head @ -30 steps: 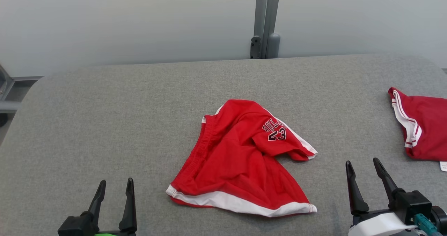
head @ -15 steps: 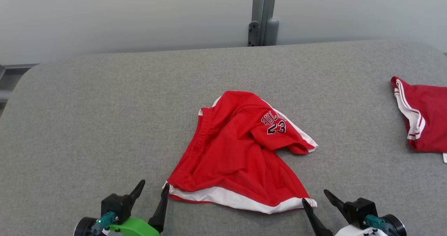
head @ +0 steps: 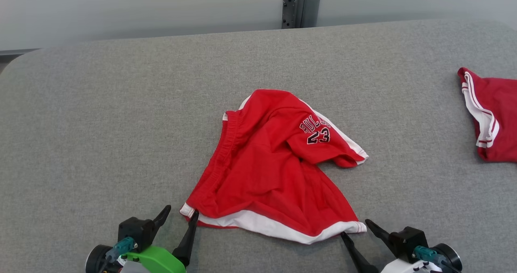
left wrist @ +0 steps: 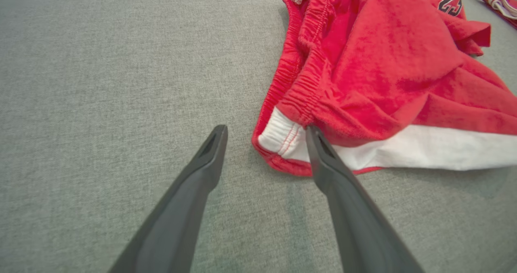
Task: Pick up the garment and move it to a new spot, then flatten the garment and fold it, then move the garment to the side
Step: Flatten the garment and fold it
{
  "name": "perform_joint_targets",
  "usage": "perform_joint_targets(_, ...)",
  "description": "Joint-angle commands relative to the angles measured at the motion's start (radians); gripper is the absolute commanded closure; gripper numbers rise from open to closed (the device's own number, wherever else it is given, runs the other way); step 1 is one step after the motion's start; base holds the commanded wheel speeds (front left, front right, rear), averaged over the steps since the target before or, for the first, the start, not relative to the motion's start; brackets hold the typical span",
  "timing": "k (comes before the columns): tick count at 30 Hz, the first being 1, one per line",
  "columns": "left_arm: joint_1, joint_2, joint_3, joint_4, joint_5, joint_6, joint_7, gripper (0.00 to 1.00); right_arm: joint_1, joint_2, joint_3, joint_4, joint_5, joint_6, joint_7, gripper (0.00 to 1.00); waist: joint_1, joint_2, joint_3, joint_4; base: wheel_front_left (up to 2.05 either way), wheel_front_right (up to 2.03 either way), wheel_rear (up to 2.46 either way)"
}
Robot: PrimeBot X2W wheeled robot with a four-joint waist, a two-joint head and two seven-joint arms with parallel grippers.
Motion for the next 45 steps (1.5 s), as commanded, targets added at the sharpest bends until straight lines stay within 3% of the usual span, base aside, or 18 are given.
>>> perform_joint_targets(1, -0.012, 0.008, -0.002, 0.001, -0.003, 0.0, 0.004, 0.0, -0.01, -0.004, 0.005, 0.004, 0.012, -0.002, -0.005, 0.0, 0.0, 0.0, 0.009, 0.001, 0.0, 0.0, 0.0)
perform_joint_targets(19, -0.035, 0.009, -0.043, 0.026, -0.035, 0.001, 0.005, 0.0, -0.029, -0.015, 0.025, 0.015, 0.025, -0.002, -0.013, 0.0, 0.0, 0.0, 0.017, 0.002, 0.0, 0.0, 0.0)
perform_joint_targets(20, -0.041, 0.009, -0.051, 0.031, -0.041, 0.001, 0.008, 0.0, -0.029, -0.015, 0.025, 0.016, 0.028, -0.002, -0.013, 0.13, 0.0, 0.0, 0.018, 0.001, 0.0, 0.0, 0.0)
perform_joint_targets(21, -0.047, 0.008, -0.063, 0.038, -0.049, 0.0, 0.016, 0.11, -0.031, -0.016, 0.03, 0.016, 0.03, -0.002, -0.01, 0.5, 0.0, 0.0, 0.02, 0.0, 0.0, 0.0, 0.0)
perform_joint_targets(22, -0.052, 0.009, -0.074, 0.043, -0.057, 0.0, 0.019, 0.52, -0.034, -0.015, 0.035, 0.015, 0.037, -0.002, -0.01, 0.54, 0.0, 0.0, 0.021, -0.002, 0.0, 0.0, 0.0)
perform_joint_targets(23, -0.059, 0.015, -0.084, 0.048, -0.059, 0.0, 0.02, 0.83, -0.037, -0.017, 0.041, 0.013, 0.042, -0.002, -0.01, 0.78, 0.0, 0.0, 0.022, -0.005, 0.0, 0.0, 0.0)
perform_joint_targets(24, -0.063, 0.02, -0.097, 0.054, -0.071, 0.0, 0.027, 1.0, -0.042, -0.021, 0.045, 0.01, 0.048, -0.002, -0.008, 1.0, 0.0, 0.0, 0.022, -0.01, 0.0, 0.0, 0.0)
perform_joint_targets(30, -0.051, 0.043, -0.115, 0.016, -0.152, 0.0, 0.04, 1.0, -0.033, -0.05, 0.006, -0.04, 0.086, -0.002, -0.027, 1.0, 0.0, 0.0, 0.019, -0.035, 0.0, 0.0, 0.0)
perform_joint_targets(33, -0.023, 0.057, -0.088, -0.077, -0.216, 0.0, 0.05, 1.0, -0.002, -0.072, -0.06, -0.128, 0.126, -0.002, -0.03, 1.0, 0.0, 0.0, 0.018, -0.049, 0.0, 0.0, 0.0)
perform_joint_targets(40, -0.011, 0.095, -0.041, -0.516, -0.365, 0.018, 0.192, 1.0, 0.031, -0.168, -0.249, -0.507, 0.276, -0.001, 0.05, 1.0, 0.0, 0.0, 0.05, -0.071, 0.0, 0.0, 0.0)
perform_joint_targets(45, -0.172, 0.106, -0.002, -0.763, -0.471, 0.075, 0.377, 1.0, -0.093, -0.248, -0.394, -0.722, 0.37, -0.001, 0.157, 1.0, 0.0, 0.0, 0.126, -0.073, 0.0, 0.0, 0.0)
